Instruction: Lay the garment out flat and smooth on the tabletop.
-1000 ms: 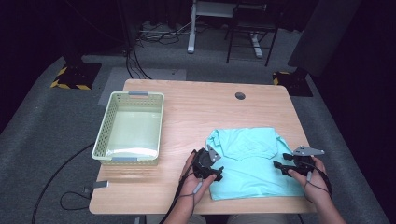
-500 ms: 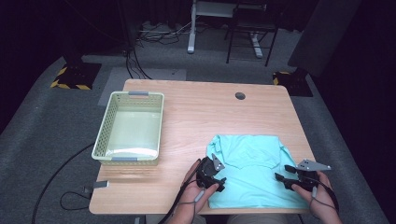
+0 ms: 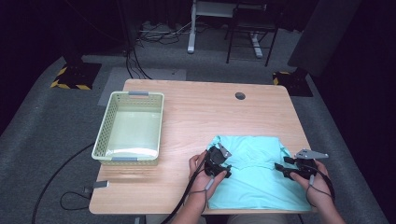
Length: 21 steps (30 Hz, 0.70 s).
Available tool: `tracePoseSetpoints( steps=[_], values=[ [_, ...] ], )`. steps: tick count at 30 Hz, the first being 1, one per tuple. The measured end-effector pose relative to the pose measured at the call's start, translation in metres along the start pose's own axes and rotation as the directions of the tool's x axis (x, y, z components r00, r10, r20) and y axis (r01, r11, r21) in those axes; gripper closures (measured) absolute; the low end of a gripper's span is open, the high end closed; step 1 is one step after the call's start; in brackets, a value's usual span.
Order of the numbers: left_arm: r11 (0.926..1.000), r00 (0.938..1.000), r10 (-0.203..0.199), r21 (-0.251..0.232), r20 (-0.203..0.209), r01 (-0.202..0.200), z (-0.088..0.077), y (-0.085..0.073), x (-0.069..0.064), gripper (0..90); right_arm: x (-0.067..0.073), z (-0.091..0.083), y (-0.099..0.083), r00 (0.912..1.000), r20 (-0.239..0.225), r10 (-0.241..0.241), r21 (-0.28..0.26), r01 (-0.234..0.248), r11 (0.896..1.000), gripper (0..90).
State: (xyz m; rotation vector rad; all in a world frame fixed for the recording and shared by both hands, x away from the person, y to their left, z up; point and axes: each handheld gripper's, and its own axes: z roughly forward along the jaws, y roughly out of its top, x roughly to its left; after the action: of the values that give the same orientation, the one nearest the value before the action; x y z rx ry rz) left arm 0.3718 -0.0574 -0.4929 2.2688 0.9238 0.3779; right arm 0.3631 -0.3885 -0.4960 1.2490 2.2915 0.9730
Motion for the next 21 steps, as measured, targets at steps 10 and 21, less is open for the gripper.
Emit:
tracePoseSetpoints(
  steps=[10,21],
  values=[
    [0.9978,0.9979,0.061,0.024,0.021,-0.061,0.007,0.014,-0.008,79.6,-0.004,-0.002,0.003,0.9983,-0.051,-0.028,0.02,0.029,0.999,85.9],
    [0.9962,0.9944,0.088,-0.007,0.06,-0.087,-0.019,0.007,-0.025,83.2,0.012,-0.028,0.003,0.9961,-0.051,-0.071,-0.009,0.071,0.997,86.0]
  ],
)
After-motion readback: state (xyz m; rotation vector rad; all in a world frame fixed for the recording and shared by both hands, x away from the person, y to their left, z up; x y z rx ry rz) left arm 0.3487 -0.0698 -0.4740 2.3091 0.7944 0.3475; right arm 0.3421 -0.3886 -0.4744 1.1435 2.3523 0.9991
